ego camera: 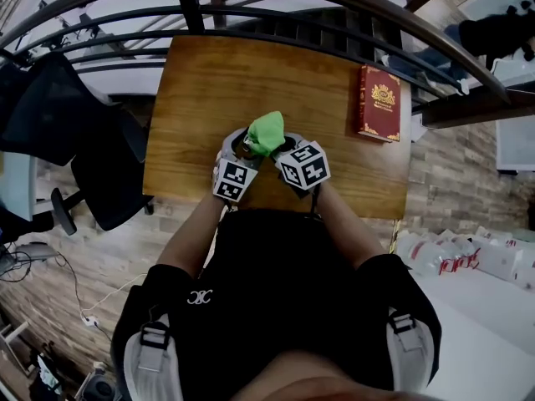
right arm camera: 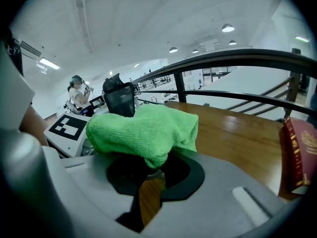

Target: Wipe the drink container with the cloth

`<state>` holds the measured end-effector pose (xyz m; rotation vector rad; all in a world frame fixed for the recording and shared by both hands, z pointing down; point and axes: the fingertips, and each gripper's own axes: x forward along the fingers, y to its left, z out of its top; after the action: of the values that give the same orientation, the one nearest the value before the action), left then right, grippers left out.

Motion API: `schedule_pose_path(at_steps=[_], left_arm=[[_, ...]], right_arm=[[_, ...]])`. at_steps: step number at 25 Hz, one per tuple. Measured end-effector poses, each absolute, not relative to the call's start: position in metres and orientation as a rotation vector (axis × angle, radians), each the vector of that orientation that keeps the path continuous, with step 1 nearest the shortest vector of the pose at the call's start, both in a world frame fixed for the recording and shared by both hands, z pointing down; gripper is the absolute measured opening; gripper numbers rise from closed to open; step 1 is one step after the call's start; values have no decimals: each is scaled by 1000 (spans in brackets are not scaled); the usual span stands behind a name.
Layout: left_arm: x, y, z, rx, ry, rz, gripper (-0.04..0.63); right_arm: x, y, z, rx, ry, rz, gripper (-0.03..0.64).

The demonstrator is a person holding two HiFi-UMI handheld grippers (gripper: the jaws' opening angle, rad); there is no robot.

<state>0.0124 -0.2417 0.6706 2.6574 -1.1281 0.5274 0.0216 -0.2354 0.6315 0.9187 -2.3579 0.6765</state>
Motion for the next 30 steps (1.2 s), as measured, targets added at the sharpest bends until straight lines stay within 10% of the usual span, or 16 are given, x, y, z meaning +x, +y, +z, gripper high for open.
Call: schedule_pose_path(at_steps=[30], left_arm=[[8, -221, 674, 2770, -1038, 650, 330]], right_arm=[[-4, -290, 681, 871, -2192, 729, 46]])
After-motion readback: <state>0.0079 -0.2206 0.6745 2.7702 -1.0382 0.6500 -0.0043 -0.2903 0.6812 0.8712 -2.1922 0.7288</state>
